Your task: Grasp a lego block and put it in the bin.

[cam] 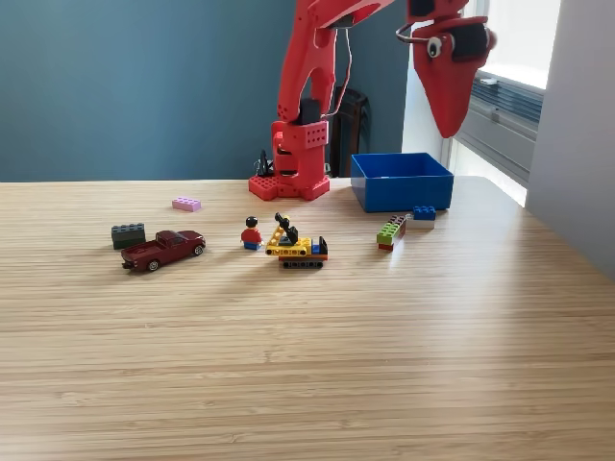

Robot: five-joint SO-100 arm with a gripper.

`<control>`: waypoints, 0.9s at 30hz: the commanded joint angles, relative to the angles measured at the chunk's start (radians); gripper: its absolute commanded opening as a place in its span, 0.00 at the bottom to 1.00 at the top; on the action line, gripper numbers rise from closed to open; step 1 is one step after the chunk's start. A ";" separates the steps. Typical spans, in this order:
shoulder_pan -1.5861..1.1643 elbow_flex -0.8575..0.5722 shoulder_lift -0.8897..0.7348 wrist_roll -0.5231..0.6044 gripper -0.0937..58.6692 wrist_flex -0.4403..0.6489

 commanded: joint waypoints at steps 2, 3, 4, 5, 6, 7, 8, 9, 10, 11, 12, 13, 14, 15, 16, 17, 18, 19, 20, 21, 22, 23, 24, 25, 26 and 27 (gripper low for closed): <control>0.114 -0.018 0.020 -0.020 0.00 0.025; 0.126 -0.015 0.020 -0.023 0.00 0.017; 0.137 -0.015 0.020 -0.028 0.00 0.014; 0.146 -0.015 0.020 -0.032 0.00 0.011; 0.153 -0.015 0.018 -0.038 0.00 0.009; 0.160 -0.015 0.018 -0.041 0.00 0.009; 0.166 -0.015 0.018 -0.046 0.00 0.009; 0.170 -0.015 0.018 -0.048 0.00 0.009; 0.175 -0.014 0.018 -0.051 0.00 0.009; 0.179 -0.014 0.018 -0.054 0.00 0.009; 0.183 -0.014 0.018 -0.055 0.00 0.009; 0.186 -0.014 0.018 -0.058 0.00 0.009; 0.190 -0.012 0.018 -0.058 0.00 0.009; 0.193 -0.011 0.018 -0.060 0.00 0.008; 0.196 -0.011 0.018 -0.063 0.00 0.008; 0.201 -0.011 0.018 -0.064 0.00 0.005; 0.204 -0.011 0.018 -0.066 0.00 0.002; 0.209 -0.009 0.018 -0.069 0.00 -0.003; 0.213 -0.008 0.018 -0.072 0.00 -0.008; 0.218 -0.006 0.018 -0.075 0.00 -0.014; 0.222 -0.003 0.018 -0.077 0.00 -0.020; 0.227 -0.002 0.018 -0.078 0.00 -0.025; 0.235 0.000 0.018 -0.081 0.00 -0.028; 0.242 0.002 0.018 -0.083 0.00 -0.034; 0.253 0.005 0.018 -0.084 0.00 -0.041; 0.267 0.011 0.018 -0.089 0.00 -0.052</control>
